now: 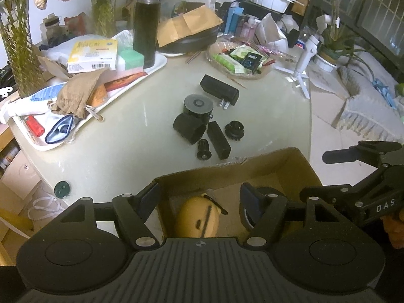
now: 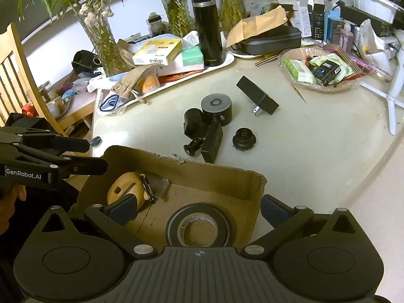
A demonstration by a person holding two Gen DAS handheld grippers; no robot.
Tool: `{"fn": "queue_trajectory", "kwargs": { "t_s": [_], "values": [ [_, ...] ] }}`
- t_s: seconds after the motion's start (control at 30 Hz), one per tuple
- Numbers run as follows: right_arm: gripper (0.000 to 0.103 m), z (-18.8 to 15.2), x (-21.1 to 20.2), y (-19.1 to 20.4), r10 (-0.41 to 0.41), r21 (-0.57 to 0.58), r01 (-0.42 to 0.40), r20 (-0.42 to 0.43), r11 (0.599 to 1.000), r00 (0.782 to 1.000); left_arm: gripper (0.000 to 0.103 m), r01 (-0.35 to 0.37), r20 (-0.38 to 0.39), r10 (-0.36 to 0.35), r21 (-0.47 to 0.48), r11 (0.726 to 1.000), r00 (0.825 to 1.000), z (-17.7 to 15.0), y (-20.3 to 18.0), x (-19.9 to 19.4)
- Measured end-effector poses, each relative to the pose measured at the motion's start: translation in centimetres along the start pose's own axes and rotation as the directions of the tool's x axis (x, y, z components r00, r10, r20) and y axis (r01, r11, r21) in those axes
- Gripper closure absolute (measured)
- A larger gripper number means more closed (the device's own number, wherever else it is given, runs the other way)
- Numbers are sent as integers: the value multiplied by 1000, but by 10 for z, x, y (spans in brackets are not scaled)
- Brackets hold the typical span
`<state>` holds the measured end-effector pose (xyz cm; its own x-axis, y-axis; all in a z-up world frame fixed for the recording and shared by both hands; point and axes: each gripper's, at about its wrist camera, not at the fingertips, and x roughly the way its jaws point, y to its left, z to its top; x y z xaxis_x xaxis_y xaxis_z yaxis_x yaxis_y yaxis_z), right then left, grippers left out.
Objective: Organize rigid objects
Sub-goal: 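Open both grippers and lift them out of the box toward the table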
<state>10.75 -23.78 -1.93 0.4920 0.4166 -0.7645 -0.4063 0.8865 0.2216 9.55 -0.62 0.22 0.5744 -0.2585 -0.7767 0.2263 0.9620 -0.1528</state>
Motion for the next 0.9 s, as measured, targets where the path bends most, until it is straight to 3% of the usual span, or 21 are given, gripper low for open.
{"fn": "queue_trajectory", "kwargs": {
  "t_s": [0.9],
  "values": [
    [0, 9, -3, -11, -24, 43, 22, 36, 999, 999, 34, -46, 59, 45, 11, 999, 997, 13, 8, 3]
  ]
}}
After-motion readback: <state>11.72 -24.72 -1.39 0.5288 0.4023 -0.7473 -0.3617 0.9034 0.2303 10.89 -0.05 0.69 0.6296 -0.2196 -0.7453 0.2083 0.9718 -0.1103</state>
